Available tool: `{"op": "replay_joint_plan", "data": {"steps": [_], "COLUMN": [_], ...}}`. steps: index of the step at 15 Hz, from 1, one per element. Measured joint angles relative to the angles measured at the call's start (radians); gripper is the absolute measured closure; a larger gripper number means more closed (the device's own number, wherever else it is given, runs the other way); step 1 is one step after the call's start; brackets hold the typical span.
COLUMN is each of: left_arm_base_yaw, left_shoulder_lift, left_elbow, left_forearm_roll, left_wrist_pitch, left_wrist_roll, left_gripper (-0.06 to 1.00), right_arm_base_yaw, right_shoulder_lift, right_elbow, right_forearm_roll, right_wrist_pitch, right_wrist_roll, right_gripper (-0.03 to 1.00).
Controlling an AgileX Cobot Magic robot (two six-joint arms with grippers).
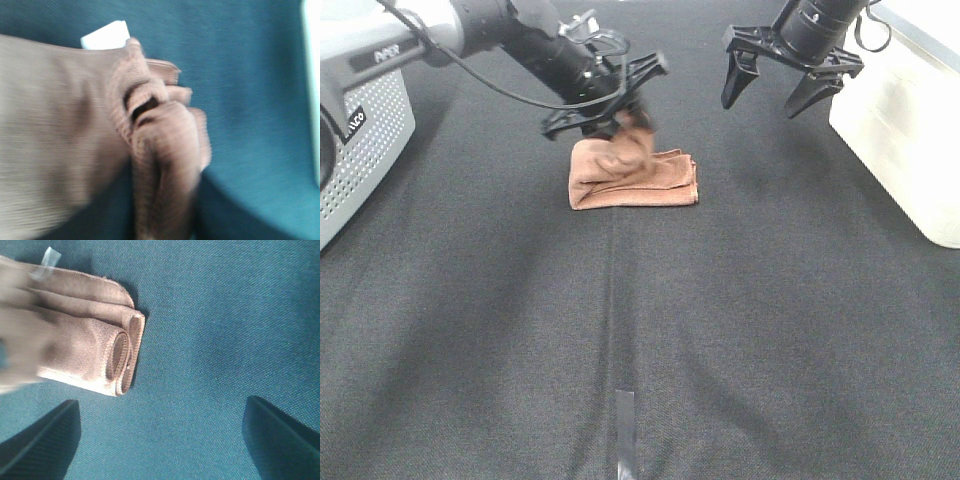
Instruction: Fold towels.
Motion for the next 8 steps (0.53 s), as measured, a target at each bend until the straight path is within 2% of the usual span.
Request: {"op": "replay_joint_plan", "data": {"steps": [2,4,7,8], "left_arm_base_yaw": [-0.007,-0.004,0.063,0.063], "left_shoulder_lift": [0.0,-0.012,-0.064,-0.064], "left_elbow": [0.0,0.0,0.0,0.0], "left_forearm_roll": [-0.112,-0.167,-0.176,-0.176], "left_wrist_pitch": [-0.053,-0.062,-0.06,-0.06], "left_wrist_roll": [0.045,0.125,0.244,0.244], "left_gripper": [0.26,0.24,0.24,0.24], "right_arm_base_yaw": [0.0,0.0,0.002,0.002], "right_shoulder_lift": [0.0,0.0,0.0,0.0], "right_elbow": [0.0,0.0,0.0,0.0], "right_forearm_roll": [0.002,0.036,0.247,0.247], "right_wrist_pitch": [0.008,0.009,-0.017,-0.017], "right_wrist_roll": [0.0,-0.002,-0.107,-0.107], "right_gripper": [0.14,0.14,0.14,0.14]}}
